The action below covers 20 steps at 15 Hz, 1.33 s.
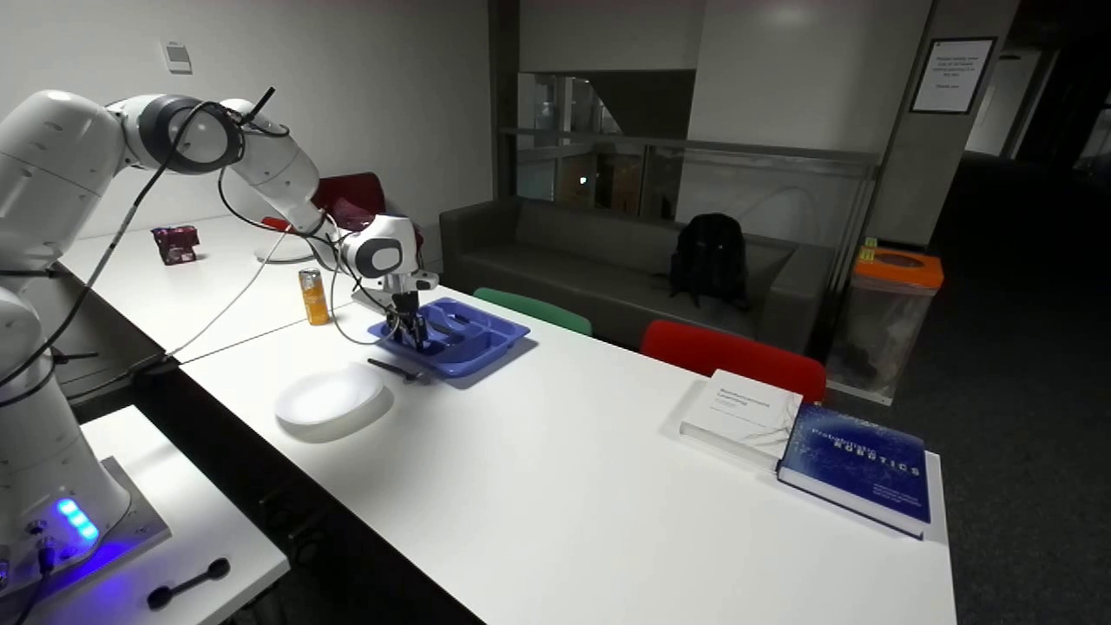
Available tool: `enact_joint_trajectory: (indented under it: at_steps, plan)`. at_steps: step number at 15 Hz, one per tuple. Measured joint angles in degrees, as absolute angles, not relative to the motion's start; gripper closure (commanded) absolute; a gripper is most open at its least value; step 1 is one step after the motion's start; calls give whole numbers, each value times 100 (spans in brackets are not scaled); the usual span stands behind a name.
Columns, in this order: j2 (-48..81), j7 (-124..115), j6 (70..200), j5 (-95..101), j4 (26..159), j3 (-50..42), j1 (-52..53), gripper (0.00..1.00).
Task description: Move the blue cutlery holder forwards, remove one butter knife from the holder and put it on the table
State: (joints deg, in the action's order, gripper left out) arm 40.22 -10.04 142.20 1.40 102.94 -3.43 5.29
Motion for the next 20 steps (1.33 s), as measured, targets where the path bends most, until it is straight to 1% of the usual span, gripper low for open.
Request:
enact_joint_trajectory:
  at_steps: [4, 12, 20]
  plan:
    - [4023, -1008, 14175, 60, 10261, -316, 516, 0]
    - [3983, -1012, 14220, -652, 10010, 128, 384, 0]
    - [3985, -1012, 14273, -802, 10008, 189, 381, 0]
